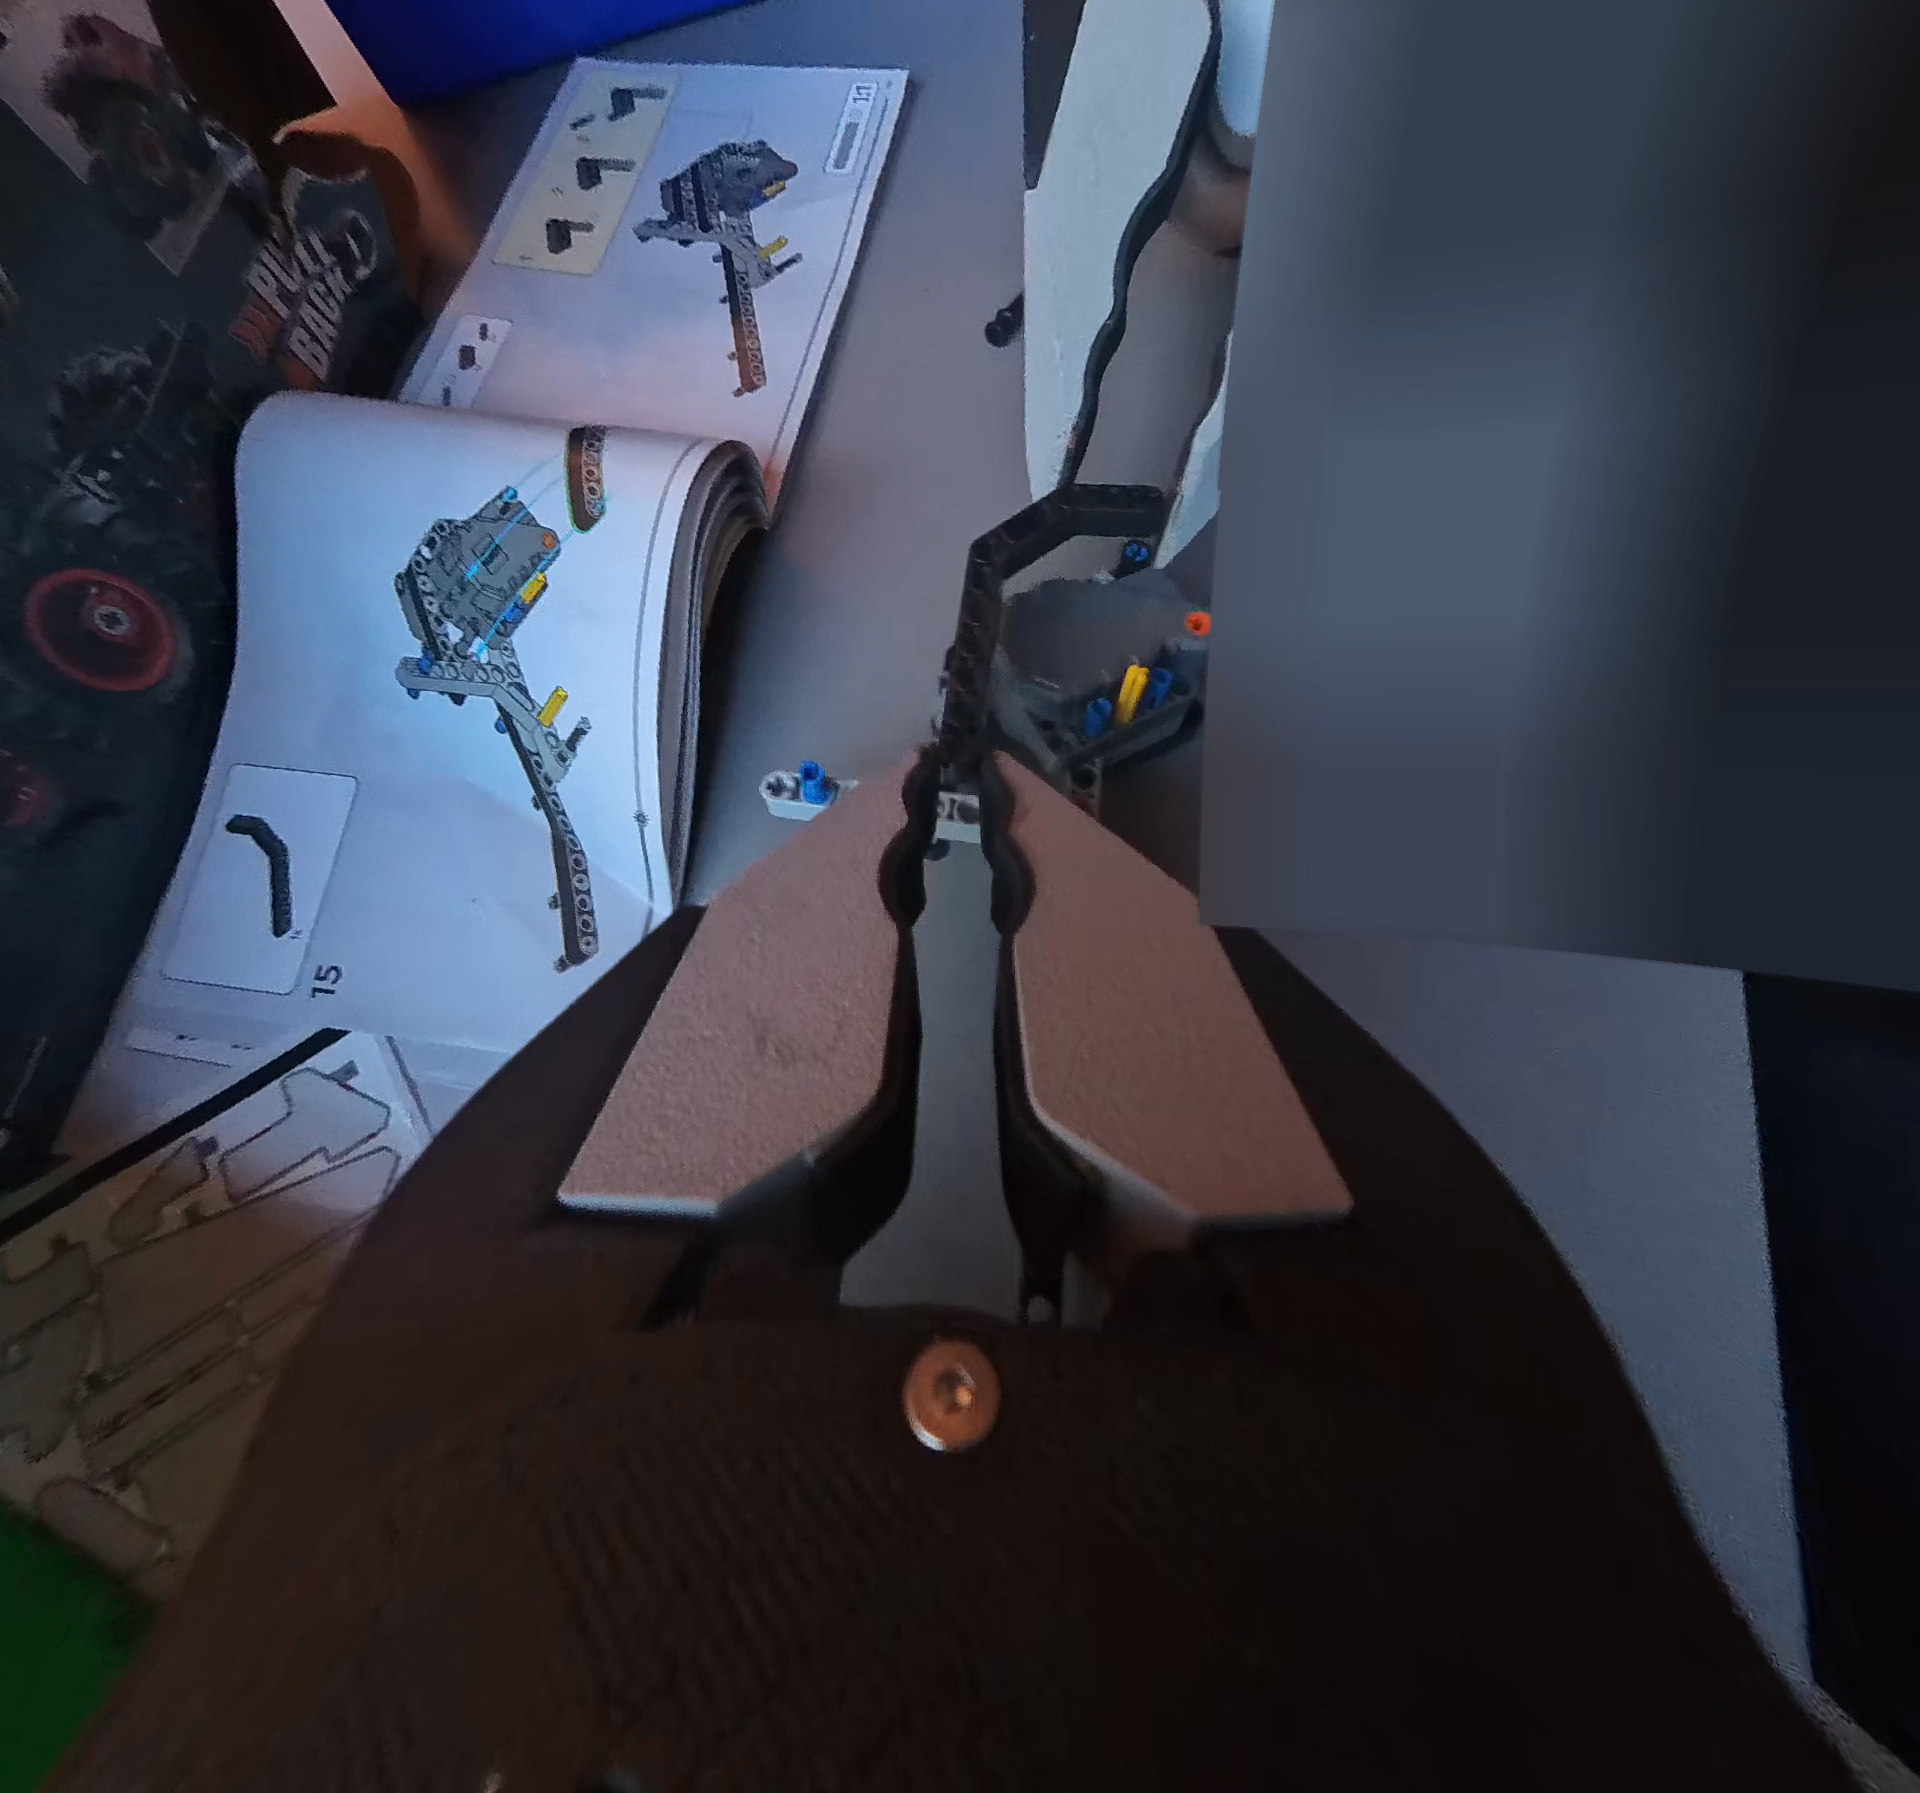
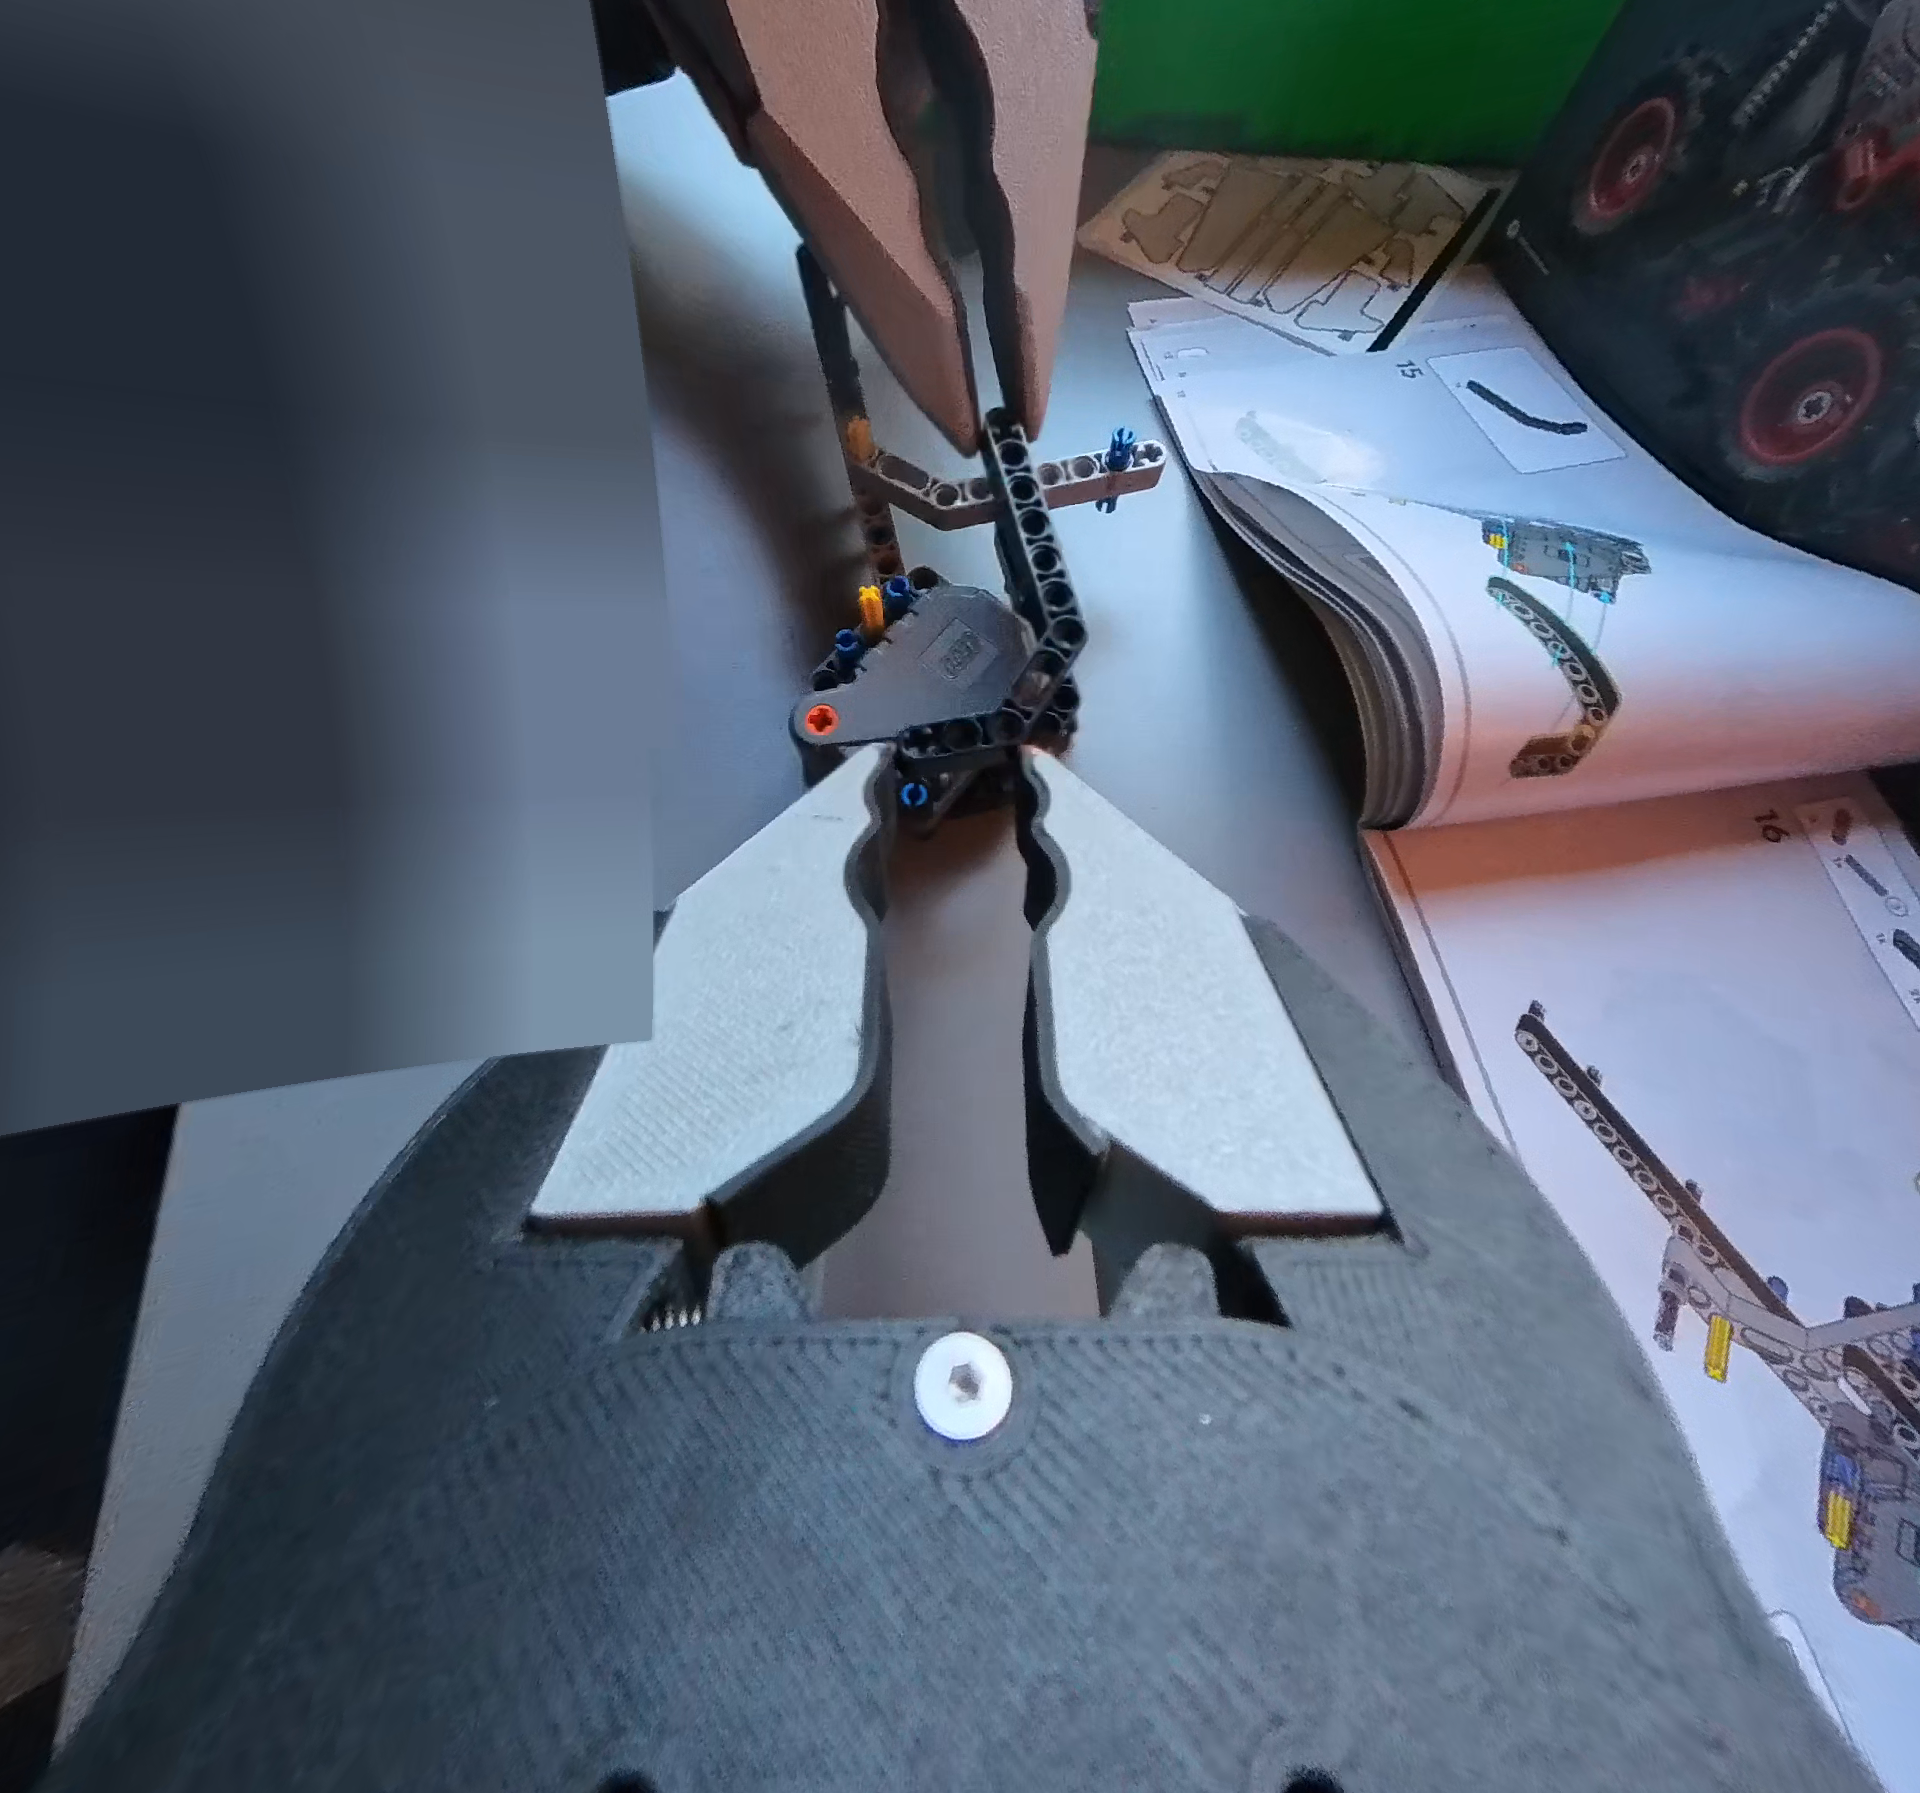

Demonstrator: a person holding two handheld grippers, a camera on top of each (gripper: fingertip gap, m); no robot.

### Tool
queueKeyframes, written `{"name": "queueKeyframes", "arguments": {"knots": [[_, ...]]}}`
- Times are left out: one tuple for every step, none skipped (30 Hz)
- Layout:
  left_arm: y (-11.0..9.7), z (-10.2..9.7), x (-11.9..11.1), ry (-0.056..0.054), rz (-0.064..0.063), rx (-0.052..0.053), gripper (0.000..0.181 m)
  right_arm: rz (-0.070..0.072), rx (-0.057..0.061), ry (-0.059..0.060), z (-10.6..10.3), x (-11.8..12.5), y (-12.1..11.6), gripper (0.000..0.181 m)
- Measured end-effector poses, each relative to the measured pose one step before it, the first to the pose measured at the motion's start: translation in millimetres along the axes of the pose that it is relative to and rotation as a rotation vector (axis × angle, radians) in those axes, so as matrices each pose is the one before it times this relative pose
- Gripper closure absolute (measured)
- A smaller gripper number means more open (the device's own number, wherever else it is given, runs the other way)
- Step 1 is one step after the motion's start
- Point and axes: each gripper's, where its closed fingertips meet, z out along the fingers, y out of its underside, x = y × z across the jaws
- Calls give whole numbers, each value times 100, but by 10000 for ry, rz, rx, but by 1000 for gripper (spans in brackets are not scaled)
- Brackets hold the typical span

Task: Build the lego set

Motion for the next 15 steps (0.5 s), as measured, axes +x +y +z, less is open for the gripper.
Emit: {"name": "queueKeyframes", "arguments": {"knots": [[49, 108, -122, -67, 18, -23, 178, 40, -35, 39, 51, 108, 85, 162], [156, 139, -35, -1, -13, -71, 177, 47, -23, -20, 54, 25, 83, 162], [43, 69, -54, -8, -24, 8, 178, 61, 26, -40, 14, -6, -8, 162], [29, -21, -18, 23, -32, -11, 178, 55, 25, 4, -22, 55, -43, 162], [-7, -19, 0, 18, -28, -2, 178, 22, 9, 9, -2, 42, -19, 162], [-18, -37, -45, -38, 21, 10, 178, -8, 13, 27, 12, 22, -56, 163], [-24, -32, -62, -63, 51, -6, 178, -35, 18, 61, 8, 53, -71, 162], [13, -23, -104, -97, 64, -15, 178, -52, 40, 76, -13, 58, -103, 163], [39, -6, -52, -60, 60, -33, 178, -50, 27, 29, 14, 0, -61, 163], [44, 11, 2, -10, 22, -21, 178, -16, -37, -32, 45, -58, 52, 162], [-32, 8, 4, 7, -14, 17, 178, 6, -66, -30, 65, -49, 114, 162], [-16, 5, -11, 1, -25, 17, 178, -8, -22, 5, 35, 4, 58, 162], [9, -7, -4, 4, 2, -3, 178, -5, 22, 1, 1, -5, -21, 162], [-15, 3, -2, 7, -5, 17, 178, 6, -8, -10, 2, -14, 7, 162], [-2, 11, 10, 0, -15, 7, 178, 11, -4, -11, -12, -15, 0, 162]]}}
